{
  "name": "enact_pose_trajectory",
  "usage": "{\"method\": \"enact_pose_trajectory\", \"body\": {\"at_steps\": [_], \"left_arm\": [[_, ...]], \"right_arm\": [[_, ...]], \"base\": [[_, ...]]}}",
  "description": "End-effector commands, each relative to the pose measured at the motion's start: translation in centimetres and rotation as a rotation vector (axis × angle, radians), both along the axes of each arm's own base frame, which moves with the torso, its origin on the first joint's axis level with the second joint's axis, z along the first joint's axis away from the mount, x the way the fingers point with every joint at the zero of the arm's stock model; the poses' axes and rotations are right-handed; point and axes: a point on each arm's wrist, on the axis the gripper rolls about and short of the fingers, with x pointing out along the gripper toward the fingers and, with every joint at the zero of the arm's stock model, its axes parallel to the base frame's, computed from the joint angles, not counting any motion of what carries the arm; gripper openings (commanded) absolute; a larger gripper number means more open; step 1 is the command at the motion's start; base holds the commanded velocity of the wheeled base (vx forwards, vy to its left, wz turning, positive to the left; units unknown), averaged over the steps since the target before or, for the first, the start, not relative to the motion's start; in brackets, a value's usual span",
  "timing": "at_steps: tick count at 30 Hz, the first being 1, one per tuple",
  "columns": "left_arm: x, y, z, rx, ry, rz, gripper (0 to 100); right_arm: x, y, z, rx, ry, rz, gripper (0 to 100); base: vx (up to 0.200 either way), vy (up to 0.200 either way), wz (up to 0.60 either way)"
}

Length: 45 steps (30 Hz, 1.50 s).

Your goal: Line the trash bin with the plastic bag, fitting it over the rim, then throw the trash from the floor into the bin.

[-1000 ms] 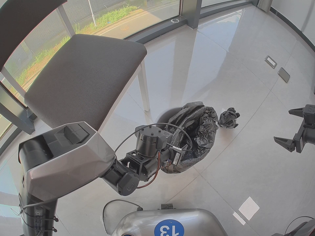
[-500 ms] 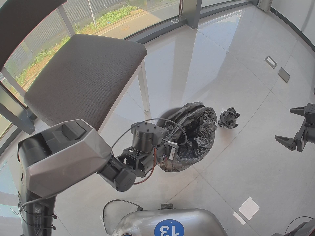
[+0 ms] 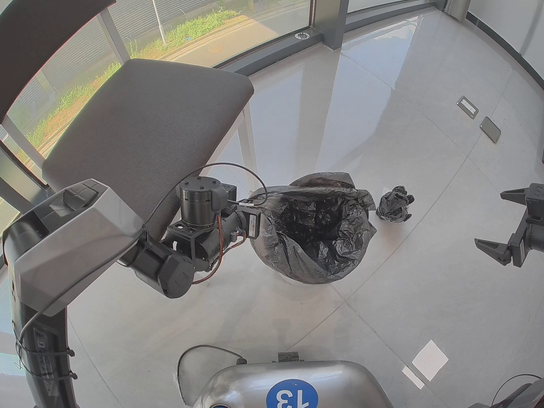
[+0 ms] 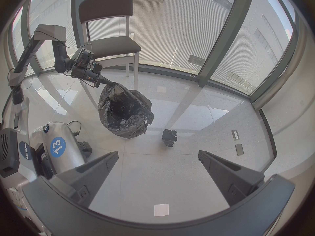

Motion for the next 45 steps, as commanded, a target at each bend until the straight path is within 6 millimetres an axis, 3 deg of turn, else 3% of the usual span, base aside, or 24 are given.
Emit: {"method": "enact_pose_trajectory", "body": {"at_steps": [1,14,15,29,36,40,45], "left_arm": [[0.1,0.5,0.6,-0.017,-0.01,0.014,0],[0.2,0.5,0.7,-0.034,-0.01,0.036,0],[0.2,0.6,0.7,-0.033,-0.012,0.037,100],[0.4,2.1,1.7,-0.043,-0.025,0.076,100],[-0.1,2.1,2.2,-0.04,-0.033,0.082,100],[-0.9,2.3,3.3,-0.041,-0.052,0.076,100],[-2.0,2.7,4.6,-0.05,-0.07,0.074,100]], "right_arm": [[0.0,0.0,-0.2,0.0,0.007,0.001,100],[0.0,0.0,-0.4,-0.001,0.013,0.001,100],[0.0,0.0,-0.4,-0.001,0.013,0.001,100],[0.5,0.0,0.6,0.0,-0.015,0.004,100],[2.4,0.4,1.1,0.0,-0.01,0.022,100],[6.8,2.0,1.4,0.0,0.016,0.091,100],[13.3,4.4,-0.3,-0.013,0.079,0.155,100]], "base": [[0.0,0.0,0.0],[0.0,0.0,0.0],[0.0,0.0,0.0],[0.0,0.0,0.0],[0.0,0.0,0.0],[0.0,0.0,0.0],[0.0,0.0,0.0]]}}
